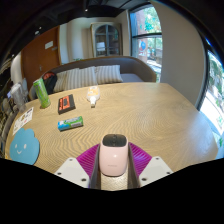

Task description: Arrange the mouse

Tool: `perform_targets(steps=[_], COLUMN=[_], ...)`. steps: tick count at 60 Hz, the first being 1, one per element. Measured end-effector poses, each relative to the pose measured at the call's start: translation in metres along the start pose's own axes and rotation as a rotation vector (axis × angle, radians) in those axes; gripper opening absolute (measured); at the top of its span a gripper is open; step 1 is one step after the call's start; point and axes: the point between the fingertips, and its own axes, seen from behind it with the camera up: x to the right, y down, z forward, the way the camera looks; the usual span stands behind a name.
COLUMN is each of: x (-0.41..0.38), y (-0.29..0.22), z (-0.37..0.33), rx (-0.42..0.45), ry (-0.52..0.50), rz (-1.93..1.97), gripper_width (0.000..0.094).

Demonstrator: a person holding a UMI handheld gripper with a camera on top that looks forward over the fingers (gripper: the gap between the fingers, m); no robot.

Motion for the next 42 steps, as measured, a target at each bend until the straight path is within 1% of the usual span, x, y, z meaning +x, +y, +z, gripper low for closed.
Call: perform_targets(steps=[7, 11, 13, 17, 20, 27, 31, 33, 34, 37, 38, 39, 42], x=[0.001, 0.000, -0.004, -0.035, -0.076, -0.195, -0.263, -0.300, -0.311, -0.346, -0.356, -0.368, -0.385], y=[0.000, -0.009, -0.025, -0.068, -0.104, -0.144, -0.132, -0.113, -0.112, -0.083, -0.072, -0.050, -0.022], z=[0.000, -0.007, -0.016, -0.038, -0.056, -0.086, -0.077, -0.079, -0.075, -0.066, -0.063, -0.059, -0.049], rx=[-0.045, -0.046, -0.019, 0.064, 0.126, 0.233, 0.227, 0.223, 0.208, 0.164, 0.146, 0.139, 0.077], ry=[0.035, 0.075, 0.085, 0.068, 0.025, -0.081, -0.150, -0.172, -0.182, -0.212, -0.221, -0.229, -0.228], rz=[0.037, 0.083, 0.095, 0.112, 0.099, 0.028, -0.020, -0.050, -0.062, -0.092, -0.101, -0.112, -0.131], gripper_width=[0.0427, 0.0398, 0.0374, 0.0366, 0.0362, 0.0363, 0.0359, 0.0359, 0.0359, 0.0360, 0.0360, 0.0359, 0.0363])
